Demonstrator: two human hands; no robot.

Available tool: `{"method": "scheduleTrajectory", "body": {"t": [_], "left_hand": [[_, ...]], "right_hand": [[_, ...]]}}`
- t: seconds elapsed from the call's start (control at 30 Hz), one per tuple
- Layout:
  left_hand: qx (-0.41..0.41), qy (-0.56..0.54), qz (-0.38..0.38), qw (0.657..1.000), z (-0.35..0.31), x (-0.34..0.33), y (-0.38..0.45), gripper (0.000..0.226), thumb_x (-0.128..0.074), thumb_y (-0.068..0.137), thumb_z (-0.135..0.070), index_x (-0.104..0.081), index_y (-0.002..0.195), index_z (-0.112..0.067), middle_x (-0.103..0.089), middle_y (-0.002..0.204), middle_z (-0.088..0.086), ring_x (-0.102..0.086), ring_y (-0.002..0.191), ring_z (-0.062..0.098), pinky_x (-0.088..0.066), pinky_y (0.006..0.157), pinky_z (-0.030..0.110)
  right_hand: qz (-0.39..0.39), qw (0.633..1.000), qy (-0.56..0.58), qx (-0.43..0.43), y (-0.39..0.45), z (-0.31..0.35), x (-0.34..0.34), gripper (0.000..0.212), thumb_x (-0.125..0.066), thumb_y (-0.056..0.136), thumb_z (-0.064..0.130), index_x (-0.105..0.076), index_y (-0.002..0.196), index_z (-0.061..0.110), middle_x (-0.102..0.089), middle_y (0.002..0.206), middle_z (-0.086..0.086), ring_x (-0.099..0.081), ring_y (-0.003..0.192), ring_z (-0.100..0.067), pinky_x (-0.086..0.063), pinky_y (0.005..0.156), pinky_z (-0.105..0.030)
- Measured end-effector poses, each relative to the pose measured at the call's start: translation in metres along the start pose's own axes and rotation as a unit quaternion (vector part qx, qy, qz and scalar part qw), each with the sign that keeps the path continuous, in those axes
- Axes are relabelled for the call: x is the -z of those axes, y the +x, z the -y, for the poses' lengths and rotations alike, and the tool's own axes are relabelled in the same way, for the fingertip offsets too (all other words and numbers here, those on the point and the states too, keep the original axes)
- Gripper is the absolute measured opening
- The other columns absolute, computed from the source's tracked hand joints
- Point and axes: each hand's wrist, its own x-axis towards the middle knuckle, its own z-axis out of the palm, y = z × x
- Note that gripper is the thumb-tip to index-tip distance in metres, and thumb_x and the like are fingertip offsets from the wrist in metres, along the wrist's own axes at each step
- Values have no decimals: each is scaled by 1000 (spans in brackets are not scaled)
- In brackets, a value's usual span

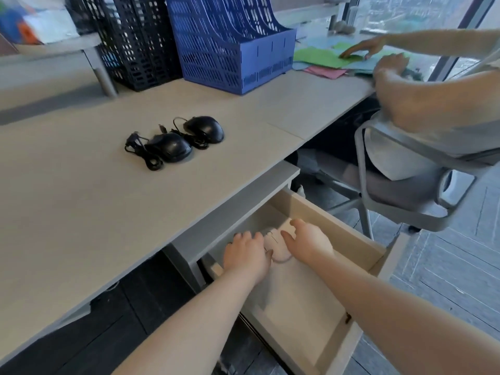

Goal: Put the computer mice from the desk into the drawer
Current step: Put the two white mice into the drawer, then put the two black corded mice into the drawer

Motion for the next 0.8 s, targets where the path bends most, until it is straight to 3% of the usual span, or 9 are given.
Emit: {"method": "scheduleTrajectory", "body": {"t": [0.1, 0.2, 0.4, 0.53, 0.67, 0.8], "left_hand": [[-49, -3, -16, 999, -3, 32, -9, 23, -47, 94, -24, -54, 108, -8, -57, 119, 14, -48, 115, 33, -42, 84, 36], [-80, -13, -55, 995, -9, 67, -18, 15, -44, 93, -18, -54, 99, -8, -61, 111, 14, -55, 104, 35, -38, 71, 35], [-88, -38, -177, 980, 0, 130, -32, 18, -43, 95, -22, -56, 94, -9, -63, 104, 12, -57, 97, 34, -35, 66, 34], [-31, -27, -222, 974, 37, 146, -28, 26, -45, 96, -30, -57, 110, -12, -55, 118, 7, -49, 112, 30, -45, 80, 39], [43, -3, -226, 973, 77, 150, -15, 49, -47, 95, -39, -37, 140, -22, -31, 149, 6, -29, 134, 29, -41, 96, 44], [95, -10, -224, 970, 105, 146, 8, 69, -47, 90, -54, -17, 148, -32, -10, 159, 4, -10, 144, 35, -34, 104, 51]], "right_hand": [[-40, 999, 7, 27, -2, 16, 24, 34, -45, 95, 39, -65, 98, 12, -70, 94, -5, -66, 88, -27, -56, 73, -34], [-89, 994, 23, 63, -6, 40, 49, 34, -43, 96, 36, -57, 78, 10, -65, 82, -5, -59, 69, -24, -46, 56, -29], [-185, 969, 71, 147, -12, 95, 86, 30, -46, 95, 35, -64, 103, 13, -70, 98, -6, -63, 96, -28, -51, 71, -34], [-182, 965, 70, 175, -8, 127, 93, 36, -45, 96, 37, -59, 120, 15, -65, 117, -4, -54, 114, -26, -43, 79, -32], [-133, 974, 72, 170, 7, 151, 88, 45, -47, 95, 39, -48, 135, 17, -54, 135, -5, -43, 130, -25, -43, 97, -37], [-106, 977, 57, 174, 30, 170, 76, 59, -51, 92, 41, -33, 145, 23, -42, 147, -4, -34, 138, -27, -36, 109, -41]]}}
